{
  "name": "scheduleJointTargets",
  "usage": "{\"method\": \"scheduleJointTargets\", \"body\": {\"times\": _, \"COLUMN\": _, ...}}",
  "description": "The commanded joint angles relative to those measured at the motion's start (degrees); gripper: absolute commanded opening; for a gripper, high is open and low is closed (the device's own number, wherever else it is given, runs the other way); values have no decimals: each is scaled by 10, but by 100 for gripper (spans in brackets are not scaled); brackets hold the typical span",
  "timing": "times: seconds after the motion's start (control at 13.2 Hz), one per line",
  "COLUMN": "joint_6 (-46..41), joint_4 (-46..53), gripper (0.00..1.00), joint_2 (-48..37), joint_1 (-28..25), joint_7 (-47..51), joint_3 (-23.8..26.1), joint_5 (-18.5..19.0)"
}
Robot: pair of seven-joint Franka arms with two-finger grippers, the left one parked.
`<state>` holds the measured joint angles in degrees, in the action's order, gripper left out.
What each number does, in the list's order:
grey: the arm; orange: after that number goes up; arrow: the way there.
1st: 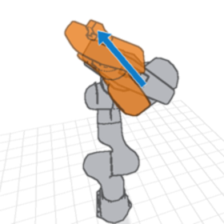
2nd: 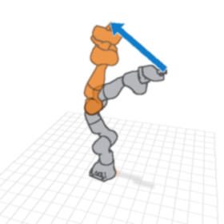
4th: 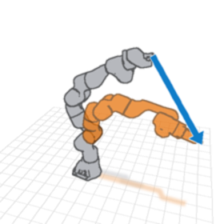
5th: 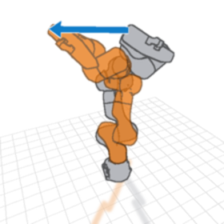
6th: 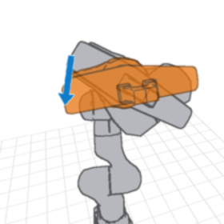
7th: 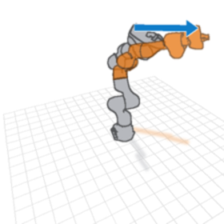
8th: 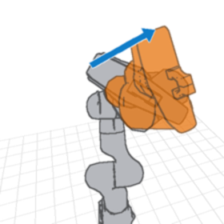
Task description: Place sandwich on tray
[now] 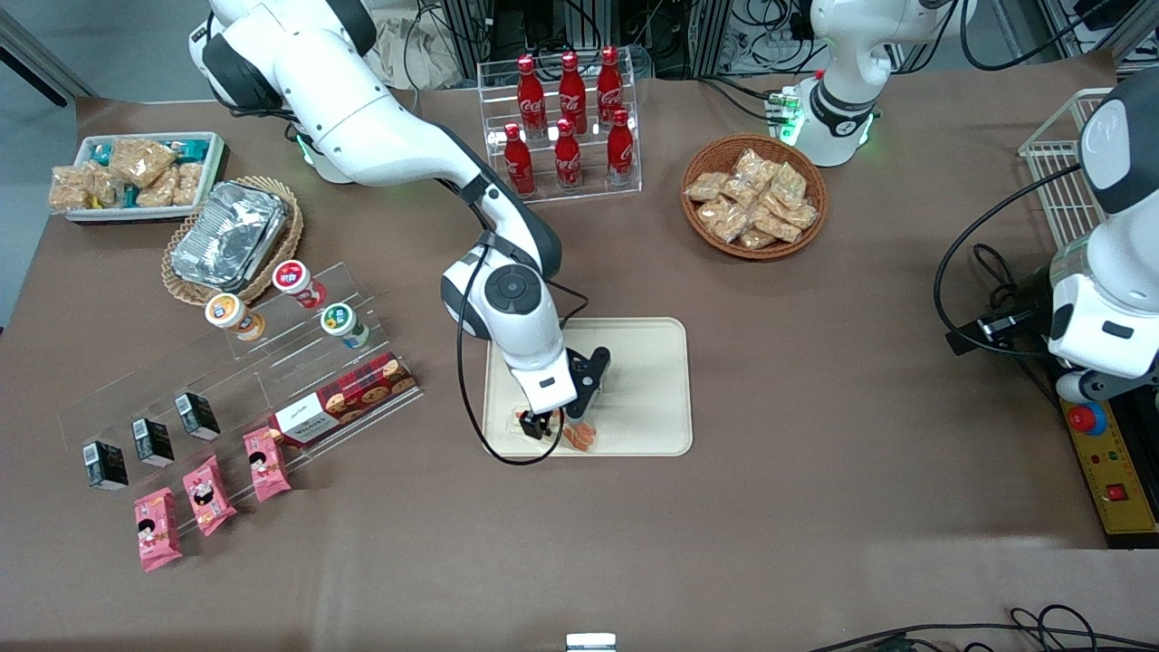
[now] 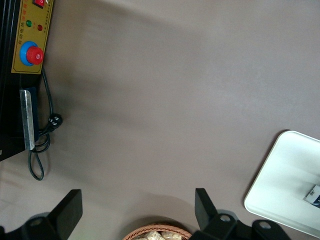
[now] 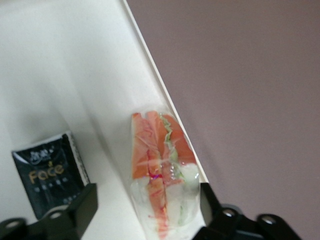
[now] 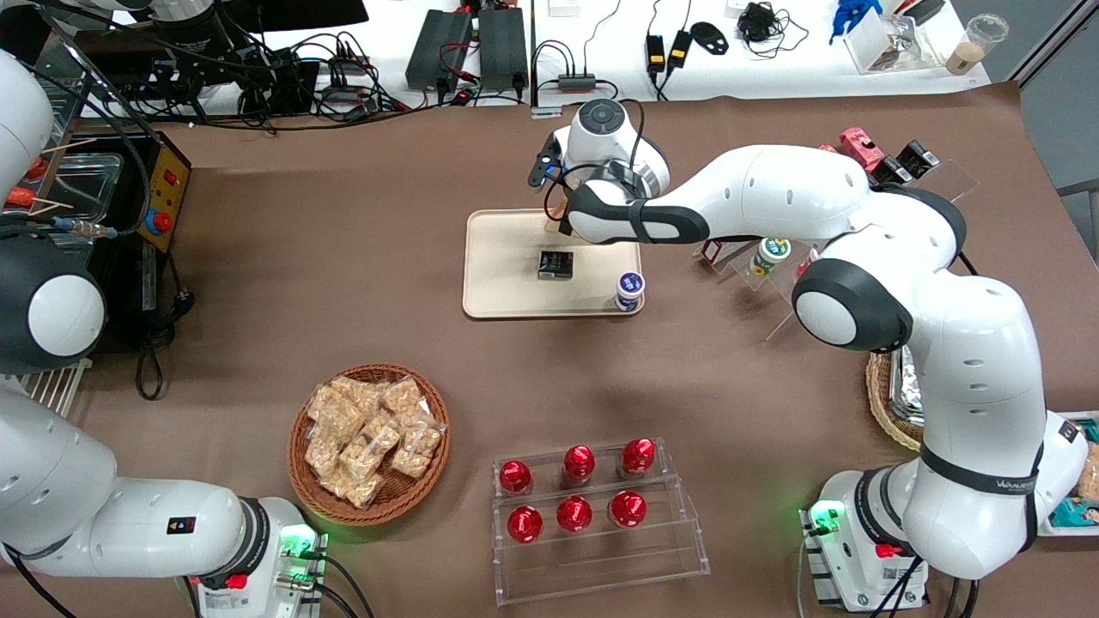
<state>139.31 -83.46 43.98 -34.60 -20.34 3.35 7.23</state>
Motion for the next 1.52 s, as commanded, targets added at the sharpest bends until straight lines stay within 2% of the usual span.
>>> {"method": "scheduleJointTargets", "body": {"times": 0.0, "joint_6": 2, "joint_4": 6, "gripper": 98, "joint_2": -19, "joint_1": 5, "joint_7": 3, "joint_3": -1, "joint_5": -53}}
{"method": "scheduleJointTargets", "body": {"times": 0.08, "joint_6": -8, "joint_4": 4, "gripper": 98, "joint_2": -34, "joint_1": 7, "joint_7": 12, "joint_3": -6, "joint_5": -76}}
{"method": "scheduleJointTargets", "body": {"times": 0.46, "joint_6": -121, "joint_4": 5, "gripper": 98, "joint_2": -119, "joint_1": 65, "joint_7": 96, "joint_3": -20, "joint_5": -121}}
{"method": "scheduleJointTargets", "body": {"times": 0.76, "joint_6": -224, "joint_4": 7, "gripper": 98, "joint_2": -182, "joint_1": 124, "joint_7": 193, "joint_3": -32, "joint_5": -121}}
{"method": "scheduleJointTargets", "body": {"times": 0.91, "joint_6": -264, "joint_4": 4, "gripper": 98, "joint_2": -222, "joint_1": 148, "joint_7": 189, "joint_3": -34, "joint_5": -118}}
{"method": "scheduleJointTargets", "body": {"times": 1.06, "joint_6": -316, "joint_4": 7, "gripper": 98, "joint_2": -237, "joint_1": 151, "joint_7": 188, "joint_3": -37, "joint_5": -119}}
{"method": "scheduleJointTargets", "body": {"times": 1.44, "joint_6": -364, "joint_4": 8, "gripper": 98, "joint_2": -293, "joint_1": 203, "joint_7": 202, "joint_3": -53, "joint_5": -115}}
